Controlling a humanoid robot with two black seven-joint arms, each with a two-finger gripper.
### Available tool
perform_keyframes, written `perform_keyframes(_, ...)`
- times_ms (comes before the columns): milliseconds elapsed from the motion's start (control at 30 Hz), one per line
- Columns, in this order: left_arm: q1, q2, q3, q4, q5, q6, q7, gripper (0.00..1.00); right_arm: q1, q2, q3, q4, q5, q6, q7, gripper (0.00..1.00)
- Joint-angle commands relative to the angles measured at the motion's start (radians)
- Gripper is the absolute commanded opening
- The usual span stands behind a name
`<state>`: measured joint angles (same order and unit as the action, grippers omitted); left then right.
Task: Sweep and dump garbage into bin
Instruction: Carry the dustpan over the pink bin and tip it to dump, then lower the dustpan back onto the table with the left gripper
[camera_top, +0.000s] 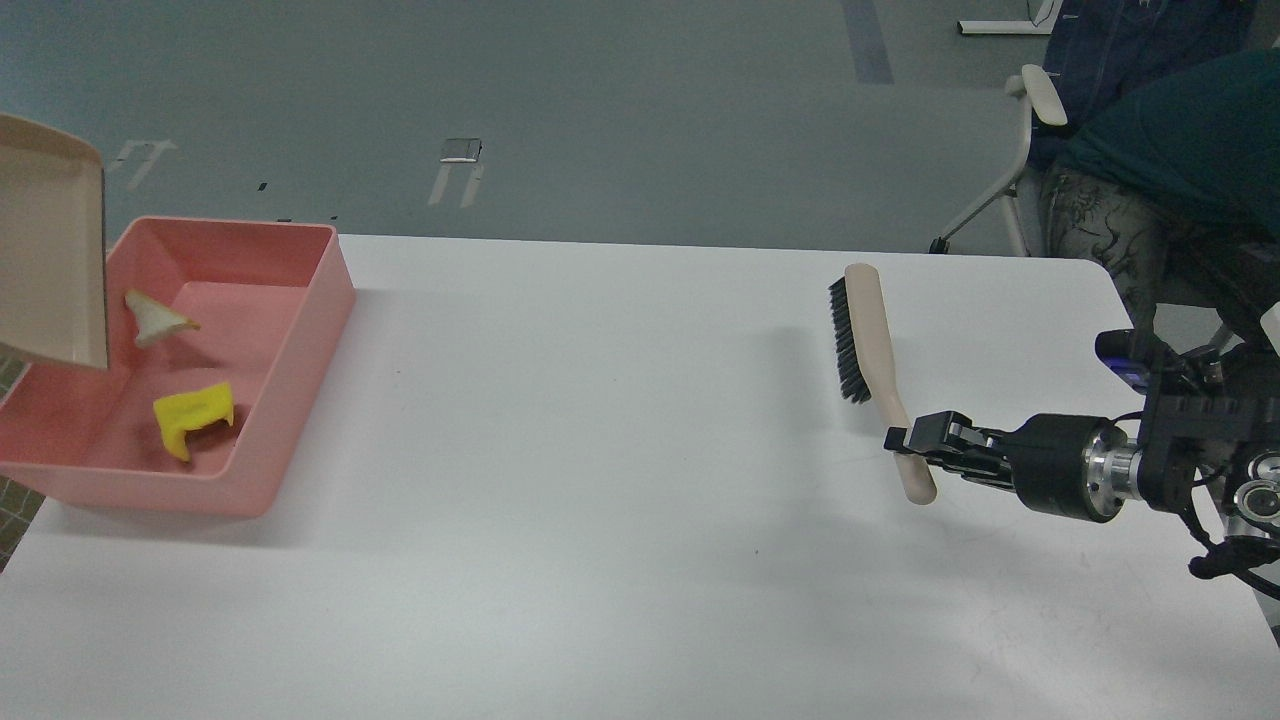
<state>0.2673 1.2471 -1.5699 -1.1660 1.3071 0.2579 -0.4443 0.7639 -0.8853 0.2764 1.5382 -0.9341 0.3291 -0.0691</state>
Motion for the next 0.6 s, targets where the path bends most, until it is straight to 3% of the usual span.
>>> perform_keyframes(0,-0.031,0.061,-0.007,-0.009,-0.011,-0.003,-0.007,0.00,0.000,-0.001,0.000,0.002,-0.003,0.001,0.000,0.00)
perform_keyframes(100,-0.103,0.063,-0.001,-0.030,-0.037,-0.017,-0.005,0.00,0.000,-0.001,-0.002,0.002,-0.014,0.001,0.000,0.00)
perform_keyframes(200,-0.189,0.061,0.004,-0.075,-0.046,-0.086,0.010,0.00,-0.003,-0.003,-0.002,0.003,-0.055,0.001,0.000,0.00)
perform_keyframes(267,-0.227,0.048,0.007,-0.113,-0.048,-0.133,0.041,0.00,-0.009,-0.003,0.000,0.008,-0.064,0.001,0.000,0.00)
perform_keyframes(367,-0.281,-0.007,0.008,-0.193,-0.049,-0.195,0.101,0.00,-0.009,-0.006,0.000,0.008,-0.066,-0.001,0.000,0.00)
perform_keyframes(434,-0.353,-0.116,0.011,-0.263,-0.048,-0.285,0.156,0.00,-0.011,-0.009,0.000,0.010,-0.068,-0.001,0.000,0.00)
perform_keyframes(467,-0.370,-0.147,0.014,-0.274,-0.048,-0.304,0.177,0.00,-0.011,-0.011,0.000,0.010,-0.069,-0.001,0.000,0.00)
perform_keyframes(501,-0.402,-0.211,0.025,-0.287,-0.045,-0.337,0.227,0.00,-0.011,-0.011,0.000,0.008,-0.072,-0.001,0.000,0.00)
perform_keyframes(568,-0.434,-0.267,0.040,-0.291,-0.046,-0.354,0.268,0.00,-0.011,-0.011,0.003,0.008,-0.074,-0.001,0.000,0.00)
